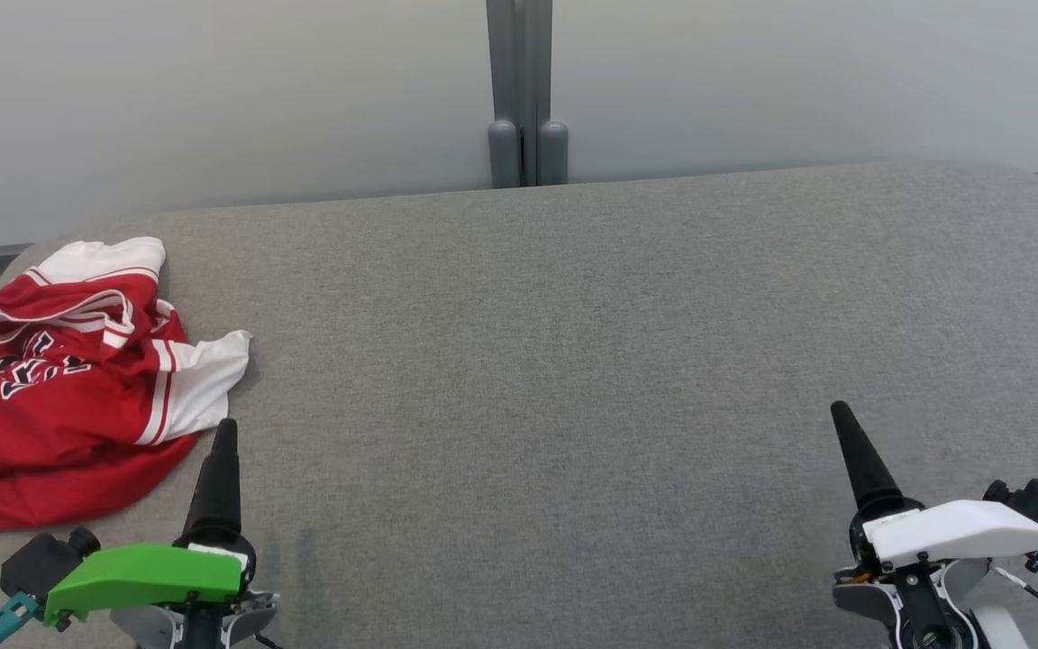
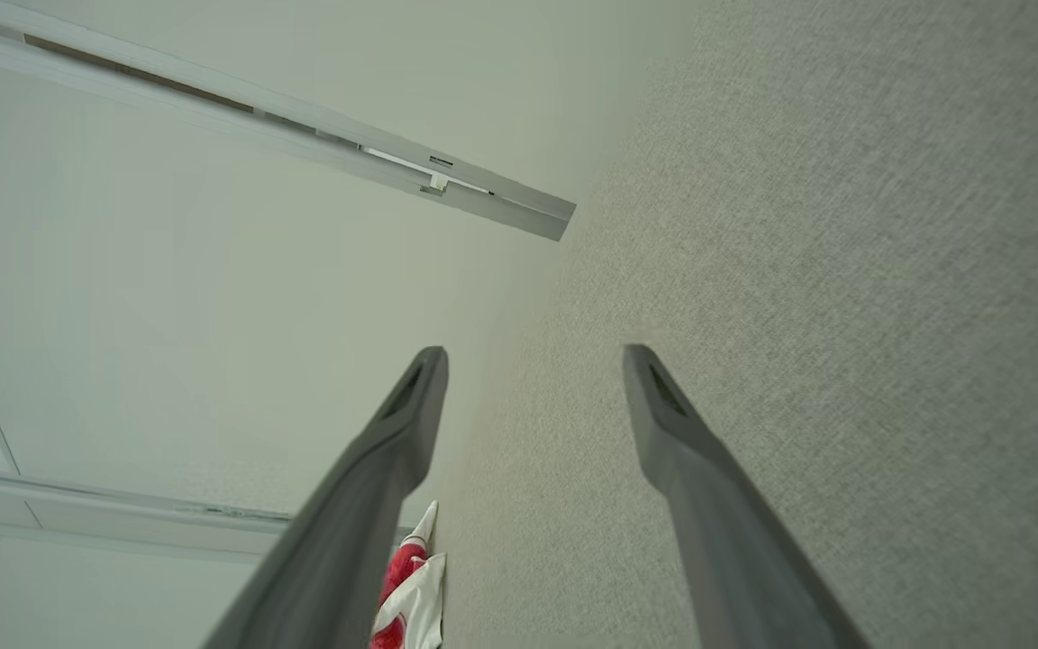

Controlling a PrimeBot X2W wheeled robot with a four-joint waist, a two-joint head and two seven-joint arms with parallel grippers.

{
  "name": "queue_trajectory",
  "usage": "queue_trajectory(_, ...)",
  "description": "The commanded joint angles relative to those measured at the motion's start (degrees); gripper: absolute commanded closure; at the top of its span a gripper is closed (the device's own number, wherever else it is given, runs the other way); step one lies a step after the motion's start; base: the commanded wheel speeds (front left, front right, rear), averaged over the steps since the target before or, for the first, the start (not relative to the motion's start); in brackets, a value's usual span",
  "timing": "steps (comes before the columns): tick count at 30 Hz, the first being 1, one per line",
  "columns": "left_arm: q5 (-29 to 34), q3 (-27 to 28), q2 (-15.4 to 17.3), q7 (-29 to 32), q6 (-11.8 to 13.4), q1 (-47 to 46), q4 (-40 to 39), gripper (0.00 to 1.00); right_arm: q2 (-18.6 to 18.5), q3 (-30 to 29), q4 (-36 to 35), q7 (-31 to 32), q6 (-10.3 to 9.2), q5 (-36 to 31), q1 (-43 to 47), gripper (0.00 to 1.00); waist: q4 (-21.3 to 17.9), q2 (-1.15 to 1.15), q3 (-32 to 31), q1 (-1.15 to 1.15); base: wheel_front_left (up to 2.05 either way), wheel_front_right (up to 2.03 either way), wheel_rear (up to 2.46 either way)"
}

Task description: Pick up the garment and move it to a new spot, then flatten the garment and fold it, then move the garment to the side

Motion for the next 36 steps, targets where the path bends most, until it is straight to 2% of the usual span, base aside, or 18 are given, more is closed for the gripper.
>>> queue_trajectory(1, 2.85, -0.47, 0.35, -0.63, 0.32, -0.55, -1.22, 0.00, -0.28, 0.71, -0.90, -0.71, 0.12, -2.62, -0.52, 0.00, 0.08, 0.00, -0.05, 0.00, 0.00, 0.00, 0.00)
queue_trajectory(23, 21.93, -5.06, 0.44, -5.30, 1.45, -0.05, -1.35, 0.00, -0.38, 3.14, -3.55, -5.38, 0.15, -24.49, 1.34, 0.00, 1.20, 0.00, -0.76, 0.00, 0.00, 0.00, 0.00)
queue_trajectory(36, 31.31, -7.48, 0.50, -7.57, 1.90, 0.91, -2.77, 0.00, -0.44, 4.30, -4.64, -7.65, 0.16, -32.86, 2.73, 0.00, 1.20, 0.00, -1.08, 0.00, 0.00, 0.00, 0.00)
